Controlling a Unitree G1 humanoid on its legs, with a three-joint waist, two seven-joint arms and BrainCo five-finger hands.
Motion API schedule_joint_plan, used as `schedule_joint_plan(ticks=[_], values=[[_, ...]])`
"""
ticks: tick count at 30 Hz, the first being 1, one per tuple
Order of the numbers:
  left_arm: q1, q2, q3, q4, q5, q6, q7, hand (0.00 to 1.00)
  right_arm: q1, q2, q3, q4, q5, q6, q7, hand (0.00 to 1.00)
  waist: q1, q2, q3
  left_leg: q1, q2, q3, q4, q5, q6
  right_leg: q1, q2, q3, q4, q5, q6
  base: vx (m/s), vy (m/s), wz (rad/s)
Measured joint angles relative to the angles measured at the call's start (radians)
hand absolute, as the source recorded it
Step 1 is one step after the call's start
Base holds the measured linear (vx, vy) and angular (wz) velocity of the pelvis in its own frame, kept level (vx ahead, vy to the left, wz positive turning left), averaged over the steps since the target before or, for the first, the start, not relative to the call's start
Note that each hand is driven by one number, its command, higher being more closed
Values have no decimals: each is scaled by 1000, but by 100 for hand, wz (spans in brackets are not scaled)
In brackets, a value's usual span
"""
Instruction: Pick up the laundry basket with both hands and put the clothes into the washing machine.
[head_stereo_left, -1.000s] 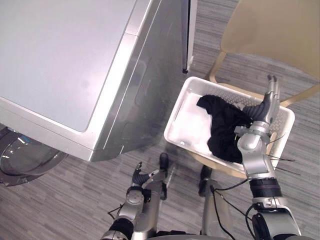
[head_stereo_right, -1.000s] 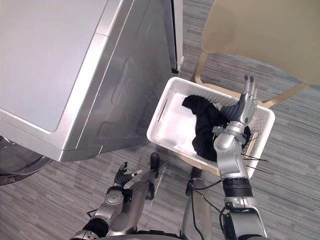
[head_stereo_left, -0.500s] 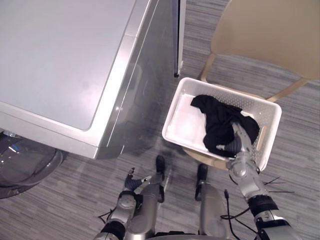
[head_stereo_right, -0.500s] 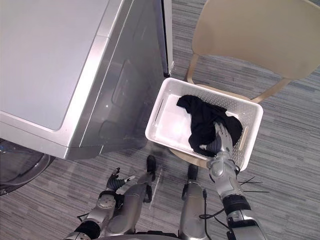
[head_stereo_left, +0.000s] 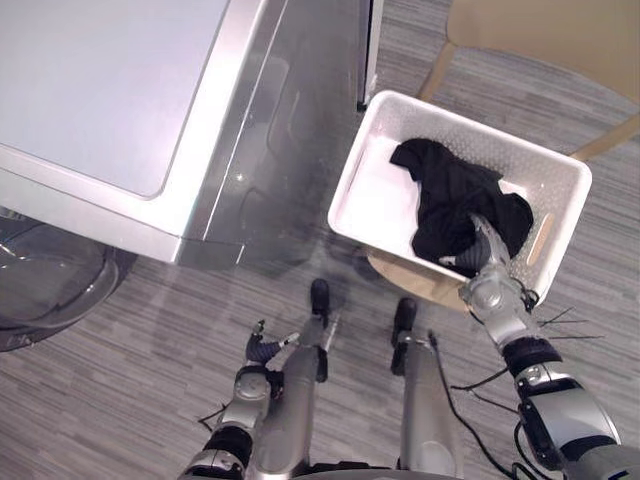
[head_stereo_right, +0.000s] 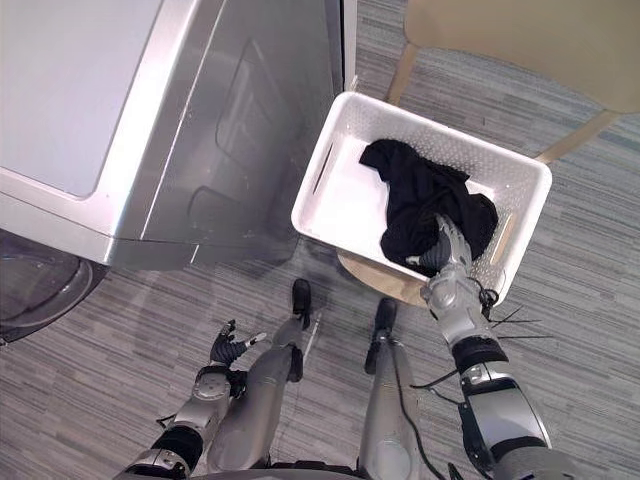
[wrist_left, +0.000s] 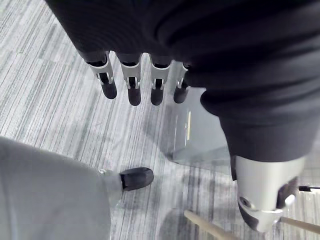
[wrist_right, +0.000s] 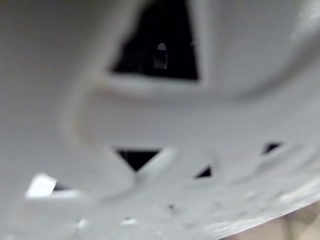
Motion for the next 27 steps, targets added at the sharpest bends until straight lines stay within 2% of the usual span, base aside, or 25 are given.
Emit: schedule_joint_plan(ticks=[2,5,8,13,19,24,27], values=[[1,-7,1,-5,-1,0,-1,0,-8,-1,-3,-14,68,0,0,100,16,1,0,1,5,8,-5,7,-10,-3,1,0,1,1,-1,-9,-40,-4],[5,-29,27,-14,-1,1,-3,0,4,1,-4,-70,128,4,4,100,17,2,1,7,8,12,-6,13,-18,3,1,-3,5,0,-2,29,-37,-1],[7,-46,30,-25,-1,2,-4,0,52,5,-21,-161,145,4,5,100,17,17,10,36,14,19,-6,66,-16,29,2,-6,24,-9,-3,90,-40,-3],[8,-47,29,-50,0,5,-6,0,186,63,-99,-344,160,4,6,100,18,17,11,129,11,18,-37,75,-5,104,-1,-10,35,-45,-3,142,-65,3],[31,-43,29,-49,2,18,-28,0,310,113,-152,-514,174,-12,25,100,12,16,9,241,14,-13,-93,75,-5,220,17,-27,-11,-58,0,80,-46,4],[78,-8,34,-6,20,38,-48,0,386,161,-156,-557,239,-44,68,100,3,12,-20,269,14,-23,-97,75,-5,284,32,-32,-90,-30,13,65,3,0],[125,16,39,22,31,51,-69,0,441,206,-151,-592,278,-68,110,100,-7,9,-72,292,11,-23,-97,75,-5,344,37,-31,-171,9,27,77,35,-6]])
